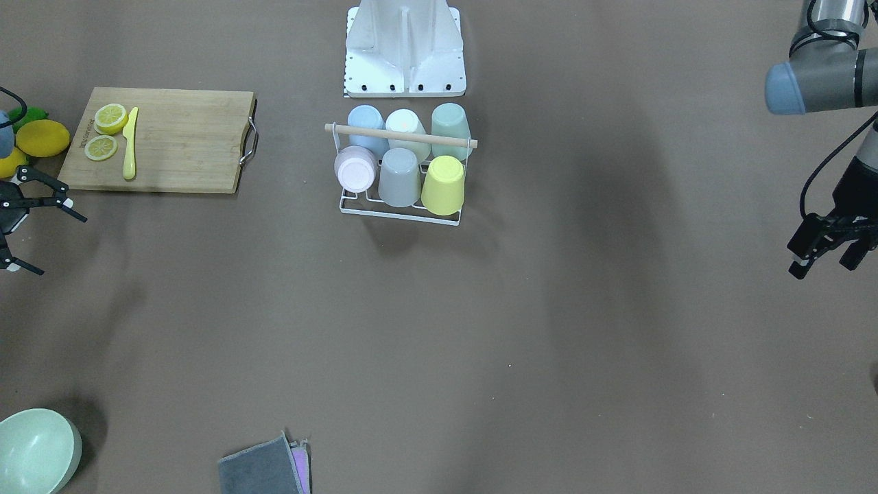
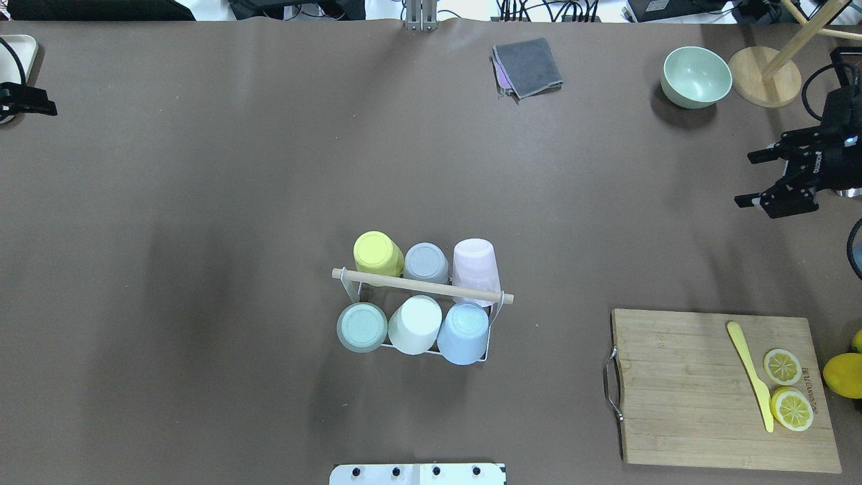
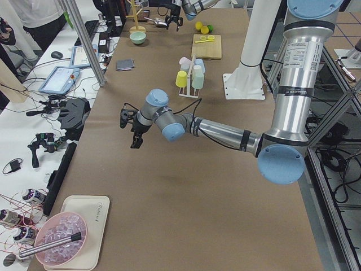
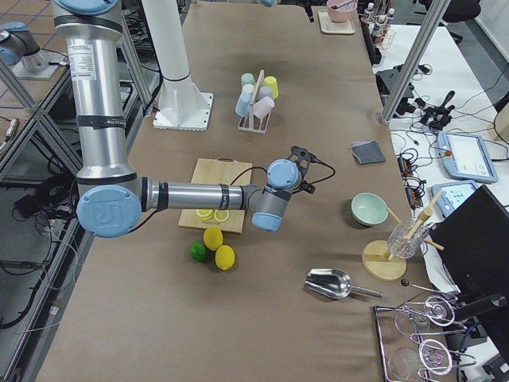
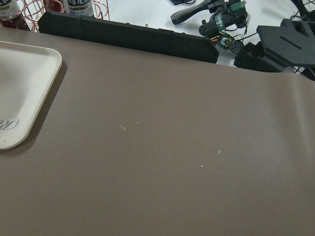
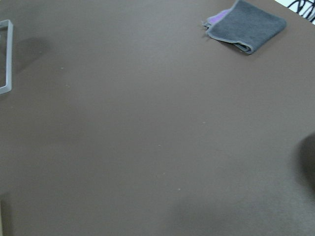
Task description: Place cup on cup holder
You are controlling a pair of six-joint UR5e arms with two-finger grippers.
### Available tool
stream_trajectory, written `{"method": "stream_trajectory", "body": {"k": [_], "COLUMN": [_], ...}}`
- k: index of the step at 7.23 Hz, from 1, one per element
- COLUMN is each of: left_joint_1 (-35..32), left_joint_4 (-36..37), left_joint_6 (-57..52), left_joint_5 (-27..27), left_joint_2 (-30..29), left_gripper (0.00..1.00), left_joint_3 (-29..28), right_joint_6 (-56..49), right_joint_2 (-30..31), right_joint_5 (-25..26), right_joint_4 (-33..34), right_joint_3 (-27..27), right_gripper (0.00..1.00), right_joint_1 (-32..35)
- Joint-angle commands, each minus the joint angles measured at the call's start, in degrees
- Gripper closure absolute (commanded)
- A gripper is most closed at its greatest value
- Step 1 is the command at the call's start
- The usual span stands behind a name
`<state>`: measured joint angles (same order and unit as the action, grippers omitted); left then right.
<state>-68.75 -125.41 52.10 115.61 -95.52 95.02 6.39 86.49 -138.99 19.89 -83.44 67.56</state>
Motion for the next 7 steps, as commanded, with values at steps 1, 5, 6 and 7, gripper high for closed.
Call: {"method": "stream_trajectory", "body": {"k": [1, 5, 6, 7], "left_joint_1": [-4.2, -9.8, -11.5, -12.3], "left_joint_4": [5.1, 8.2, 9.9, 11.1], "left_joint_6": [-7.2, -14.8, -17.4, -19.6], "left_joint_5": [6.1, 14.9, 16.9, 18.0], "left_joint_2": [0.3, 2.2, 3.1, 3.6], "left_gripper": [0.03, 0.03, 0.03, 0.03], "left_joint_3": [-0.4, -0.5, -0.1, -0.4], "right_joint_6": [0.2, 1.9, 3.6, 6.8], "right_joint_2": [0.2, -0.4, -0.4, -0.4], "right_joint_5": [6.1, 15.6, 15.2, 14.9], "right_joint_4": [11.1, 31.7, 35.9, 40.7], "right_joint_3": [-4.4, -7.3, -7.7, -9.0], "right_gripper": [0.01, 0.01, 0.01, 0.02], "right_joint_1": [2.9, 2.8, 2.8, 2.8]}}
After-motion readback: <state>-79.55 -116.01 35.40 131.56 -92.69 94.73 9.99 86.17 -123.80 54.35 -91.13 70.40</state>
